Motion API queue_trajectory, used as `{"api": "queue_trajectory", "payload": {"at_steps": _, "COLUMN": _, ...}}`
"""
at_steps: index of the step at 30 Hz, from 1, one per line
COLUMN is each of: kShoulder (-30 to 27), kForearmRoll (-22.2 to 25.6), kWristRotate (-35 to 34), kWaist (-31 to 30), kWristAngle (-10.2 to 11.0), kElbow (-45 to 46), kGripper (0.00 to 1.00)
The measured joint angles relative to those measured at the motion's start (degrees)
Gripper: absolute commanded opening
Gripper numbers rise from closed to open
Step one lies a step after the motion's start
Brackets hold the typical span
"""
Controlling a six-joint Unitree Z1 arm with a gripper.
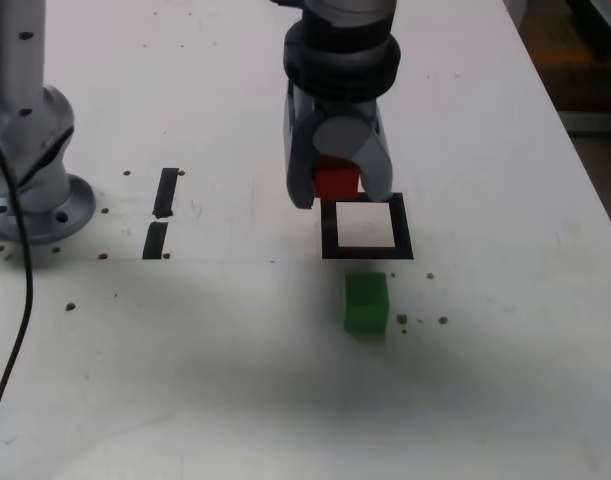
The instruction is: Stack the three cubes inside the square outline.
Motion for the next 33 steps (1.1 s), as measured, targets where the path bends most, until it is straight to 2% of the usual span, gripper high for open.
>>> {"api": "queue_trajectory", "payload": {"at_steps": 5, "kShoulder": 2.05, "kForearmRoll": -1.61, "kWristRotate": 3.46, "kWaist": 2.17, "kWristAngle": -0.96, "kElbow": 0.85, "kGripper": 0.24}}
{"api": "queue_trajectory", "payload": {"at_steps": 13, "kShoulder": 5.49, "kForearmRoll": -8.86, "kWristRotate": 7.56, "kWaist": 4.18, "kWristAngle": -3.32, "kElbow": 2.84, "kGripper": 0.24}}
{"api": "queue_trajectory", "payload": {"at_steps": 29, "kShoulder": 7.61, "kForearmRoll": -14.72, "kWristRotate": 12.23, "kWaist": 8.62, "kWristAngle": -4.08, "kElbow": 6.32, "kGripper": 0.25}}
{"api": "queue_trajectory", "payload": {"at_steps": 33, "kShoulder": 7.84, "kForearmRoll": -15.98, "kWristRotate": 12.86, "kWaist": 8.84, "kWristAngle": -4.38, "kElbow": 6.42, "kGripper": 0.28}}
